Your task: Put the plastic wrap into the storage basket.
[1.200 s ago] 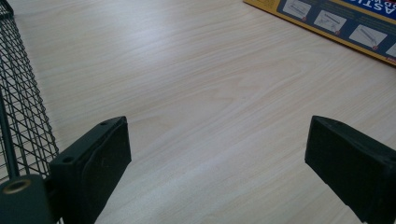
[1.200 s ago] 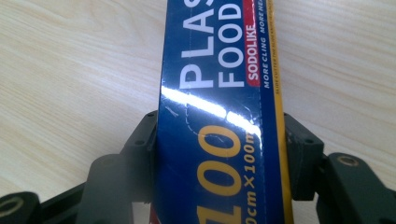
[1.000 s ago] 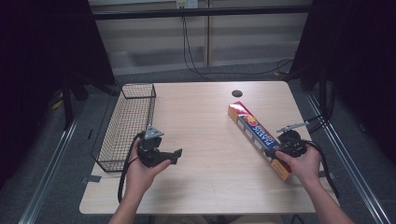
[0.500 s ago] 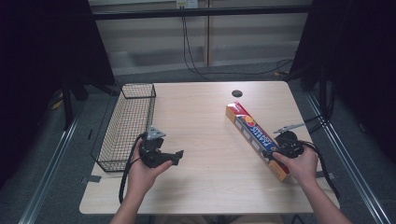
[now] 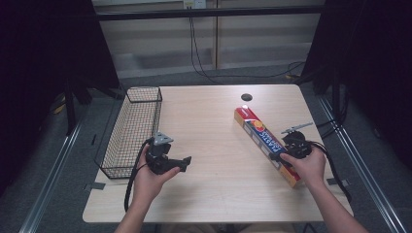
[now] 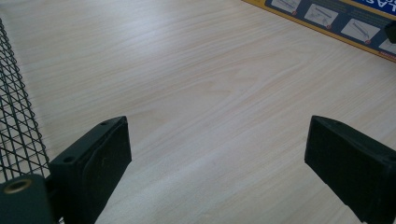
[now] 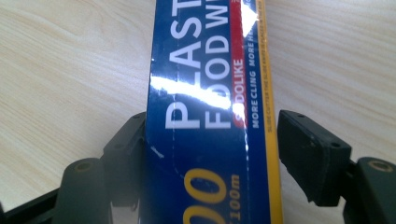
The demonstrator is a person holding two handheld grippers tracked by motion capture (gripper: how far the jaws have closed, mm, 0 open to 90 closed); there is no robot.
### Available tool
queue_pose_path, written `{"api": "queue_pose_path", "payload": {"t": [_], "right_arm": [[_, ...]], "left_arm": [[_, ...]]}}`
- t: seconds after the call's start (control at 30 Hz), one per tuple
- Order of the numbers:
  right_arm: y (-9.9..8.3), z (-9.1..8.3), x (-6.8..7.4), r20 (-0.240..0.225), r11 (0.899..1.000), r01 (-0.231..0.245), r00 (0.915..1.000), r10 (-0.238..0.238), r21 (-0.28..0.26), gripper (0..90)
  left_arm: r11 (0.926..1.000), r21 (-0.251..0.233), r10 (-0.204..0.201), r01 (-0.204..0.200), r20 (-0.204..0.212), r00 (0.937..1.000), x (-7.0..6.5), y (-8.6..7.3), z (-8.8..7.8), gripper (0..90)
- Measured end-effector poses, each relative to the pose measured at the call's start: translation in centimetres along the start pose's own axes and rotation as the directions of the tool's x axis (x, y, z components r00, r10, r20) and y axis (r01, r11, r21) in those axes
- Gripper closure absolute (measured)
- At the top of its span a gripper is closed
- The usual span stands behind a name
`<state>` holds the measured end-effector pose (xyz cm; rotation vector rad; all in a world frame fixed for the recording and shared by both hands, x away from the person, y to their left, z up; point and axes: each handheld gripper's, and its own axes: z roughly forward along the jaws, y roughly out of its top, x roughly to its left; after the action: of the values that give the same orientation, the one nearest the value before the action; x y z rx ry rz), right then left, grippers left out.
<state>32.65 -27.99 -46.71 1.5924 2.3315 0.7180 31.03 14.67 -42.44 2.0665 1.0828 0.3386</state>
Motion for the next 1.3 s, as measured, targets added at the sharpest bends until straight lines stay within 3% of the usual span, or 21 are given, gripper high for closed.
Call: {"api": "queue_pose_path", "payload": {"t": [0.13, 0.2, 0.4, 0.53, 0.63, 0.83, 0.9, 1.0, 1.1, 1.2, 1.3], "right_arm": [[0.7, 0.5, 0.2, 0.016, 0.999, 0.037, 0.9992, -0.037, 0.03, 29.9], [1.2, 0.8, 0.4, 0.007, 0.998, 0.037, 0.9993, -0.038, 0.05, 37.1], [1.5, 0.7, 0.8, 0.037, 0.996, 0.047, 0.9981, -0.05, 0.077, 41.2], [1.5, 0.5, 0.8, 0.016, 0.995, 0.054, 0.9983, -0.055, 0.084, 42.3], [1.7, -0.1, 0.9, 0.001, 0.995, 0.079, 0.9969, -0.079, 0.06, 42.5], [2.0, -1.2, 1.2, -0.061, 0.993, 0.112, 0.992, -0.111, 0.021, 43.2], [2.0, -1.3, 1.3, -0.066, 0.995, 0.098, 0.9932, -0.096, 0.017, 43.3], [2.2, -1.7, 1.5, -0.103, 0.993, 0.116, 0.988, -0.115, 0.004, 43.3], [2.2, -1.9, 1.6, -0.113, 0.993, 0.121, 0.9862, -0.121, -0.001, 43.3], [2.4, -2.1, 1.8, -0.116, 0.991, 0.133, 0.9843, -0.133, -0.01, 43.3], [2.5, -2.5, 1.9, -0.137, 0.991, 0.136, 0.9811, -0.137, -0.018, 43.3]], "left_arm": [[1.0, 0.0, -0.001, 0.001, -0.003, 1.0, 0.0, 0.0, 0.0, 7.0], [1.0, 0.003, 0.003, -0.003, -0.006, 1.0, 0.1, 0.0, 0.0, 7.0], [1.0, 0.001, 0.004, -0.004, -0.007, 1.0, 0.1, -0.1, -0.1, 7.0], [1.0, -0.009, 0.002, -0.002, -0.01, 0.9999, 0.0, 0.0, -0.3, 7.0], [0.9999, -0.014, -0.001, 0.0, -0.006, 1.0, 0.0, 0.1, -0.3, 7.0], [0.9998, -0.015, 0.014, -0.014, 0.021, 0.9997, -0.1, 0.6, -0.3, 6.2], [0.9996, -0.011, 0.026, -0.026, 0.03, 0.9992, -0.2, 0.7, -0.3, 6.1], [0.9994, -0.022, 0.027, -0.026, 0.045, 0.9986, -0.5, 1.1, -0.2, 3.9], [0.9987, -0.02, 0.047, -0.046, 0.076, 0.996, -0.7, 1.4, 0.0, 2.0], [0.9942, -0.02, 0.107, -0.106, 0.119, 0.9871, -1.1, 2.1, 0.2, 0.0], [0.9901, -0.033, 0.14, -0.136, 0.161, 0.977, -1.7, 2.9, 0.4, 0.0]]}}
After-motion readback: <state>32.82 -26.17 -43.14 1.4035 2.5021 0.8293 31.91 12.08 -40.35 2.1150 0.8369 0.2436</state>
